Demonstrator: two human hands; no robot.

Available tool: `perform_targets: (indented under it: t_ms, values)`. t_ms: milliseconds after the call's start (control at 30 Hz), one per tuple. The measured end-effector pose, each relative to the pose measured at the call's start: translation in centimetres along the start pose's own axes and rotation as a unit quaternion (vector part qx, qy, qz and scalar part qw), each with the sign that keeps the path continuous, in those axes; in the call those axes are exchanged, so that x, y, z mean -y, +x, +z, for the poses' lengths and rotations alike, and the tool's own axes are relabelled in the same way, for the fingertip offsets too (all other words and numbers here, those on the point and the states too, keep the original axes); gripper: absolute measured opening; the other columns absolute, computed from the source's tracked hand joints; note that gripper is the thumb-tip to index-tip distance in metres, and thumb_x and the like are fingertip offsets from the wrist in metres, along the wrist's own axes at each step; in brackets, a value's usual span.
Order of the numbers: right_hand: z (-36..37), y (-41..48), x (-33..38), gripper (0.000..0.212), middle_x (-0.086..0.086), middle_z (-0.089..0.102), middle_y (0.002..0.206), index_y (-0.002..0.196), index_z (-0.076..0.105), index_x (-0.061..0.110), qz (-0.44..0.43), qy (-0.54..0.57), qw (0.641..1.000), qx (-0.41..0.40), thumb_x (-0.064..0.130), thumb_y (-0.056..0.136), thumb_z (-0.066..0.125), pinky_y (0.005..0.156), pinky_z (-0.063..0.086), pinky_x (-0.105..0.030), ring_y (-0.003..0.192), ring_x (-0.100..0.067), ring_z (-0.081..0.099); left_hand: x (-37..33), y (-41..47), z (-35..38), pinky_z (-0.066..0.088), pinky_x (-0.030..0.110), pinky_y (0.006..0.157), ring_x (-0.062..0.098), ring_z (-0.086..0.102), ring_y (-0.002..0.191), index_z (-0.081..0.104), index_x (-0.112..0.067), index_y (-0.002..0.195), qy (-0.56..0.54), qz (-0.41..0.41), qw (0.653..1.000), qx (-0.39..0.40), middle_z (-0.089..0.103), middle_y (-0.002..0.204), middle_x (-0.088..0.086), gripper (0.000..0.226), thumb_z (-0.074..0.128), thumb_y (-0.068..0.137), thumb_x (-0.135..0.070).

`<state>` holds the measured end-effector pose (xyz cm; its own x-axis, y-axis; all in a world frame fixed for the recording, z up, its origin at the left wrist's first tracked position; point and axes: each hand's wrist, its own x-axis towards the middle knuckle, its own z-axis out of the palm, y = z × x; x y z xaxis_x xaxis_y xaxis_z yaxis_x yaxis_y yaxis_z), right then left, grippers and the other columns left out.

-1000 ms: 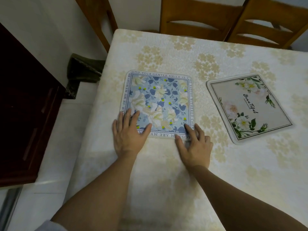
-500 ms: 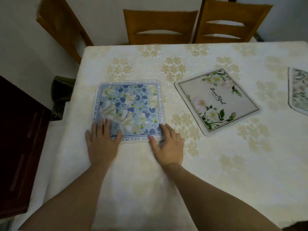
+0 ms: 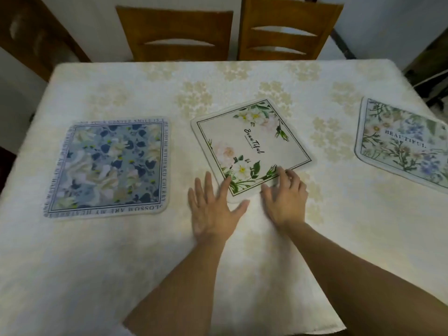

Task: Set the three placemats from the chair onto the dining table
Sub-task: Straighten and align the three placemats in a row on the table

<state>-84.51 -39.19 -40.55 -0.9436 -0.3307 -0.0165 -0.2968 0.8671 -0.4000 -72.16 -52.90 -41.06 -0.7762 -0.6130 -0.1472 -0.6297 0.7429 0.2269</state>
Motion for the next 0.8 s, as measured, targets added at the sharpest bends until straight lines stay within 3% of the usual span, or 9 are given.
perform_targets:
  t_ms: [167, 267, 400, 567, 800]
  values:
    - [-2.1, 5.8, -5.5, 0.078, -0.016, 0.019, 0.165, 0.155, 0.028, 0.018, 0.019, -0.042, 0.999, 0.020, 0.065, 0.094, 0.042, 0.124, 0.014, -0.046, 0.150, -0.035, 0.019, -0.1, -0.2, 0.0, 0.003, 0.053, 0.124, 0.031, -0.001, 0.156, 0.018, -0.048, 0.155, -0.010, -0.017, 1.000, -0.019, 0.009, 0.169, -0.005, 0.075, 0.024, 0.088, -0.082]
    - [-1.9, 7.4, -5.9, 0.081, -0.016, 0.027, 0.162, 0.155, 0.031, 0.012, 0.046, -0.011, 0.999, 0.006, 0.062, 0.094, 0.047, 0.124, 0.016, -0.044, 0.150, -0.033, 0.023, -0.4, -0.1, 0.3, 0.007, 0.052, 0.125, 0.030, 0.007, 0.155, 0.026, -0.045, 0.153, -0.019, -0.026, 0.999, -0.039, 0.018, 0.167, -0.005, 0.075, 0.036, 0.085, -0.077]
    - [-2.0, 6.8, -6.2, 0.070, -0.011, 0.054, 0.133, 0.143, 0.051, 0.009, 0.013, 0.045, 0.997, -0.058, 0.056, 0.092, 0.053, 0.112, 0.039, -0.045, 0.125, -0.031, 0.050, -0.4, 0.0, 0.4, 0.009, 0.048, 0.125, 0.027, 0.014, 0.154, 0.030, -0.039, 0.152, -0.033, -0.037, 0.997, -0.059, 0.026, 0.165, -0.001, 0.074, 0.045, 0.083, -0.061]
    - [-2.5, 2.9, -7.1, 0.064, -0.010, 0.056, 0.136, 0.141, 0.053, 0.009, -0.011, 0.072, 0.996, -0.048, 0.049, 0.092, 0.062, 0.112, 0.040, -0.045, 0.126, -0.029, 0.053, -0.2, -0.1, 0.6, 0.015, 0.048, 0.125, 0.029, 0.023, 0.152, 0.037, -0.022, 0.150, -0.045, -0.045, 0.994, -0.089, 0.033, 0.161, 0.011, 0.070, 0.044, 0.083, -0.041]
    - [-1.9, 0.4, -7.4, 0.076, -0.012, 0.051, 0.131, 0.140, 0.051, 0.015, -0.022, -0.014, 0.998, -0.058, 0.067, 0.085, 0.057, 0.110, 0.035, -0.048, 0.124, -0.034, 0.046, 0.1, -0.2, 1.0, 0.021, 0.048, 0.124, 0.032, 0.030, 0.148, 0.042, -0.018, 0.147, -0.058, -0.039, 0.989, -0.133, 0.038, 0.156, 0.017, 0.065, 0.032, 0.085, -0.034]
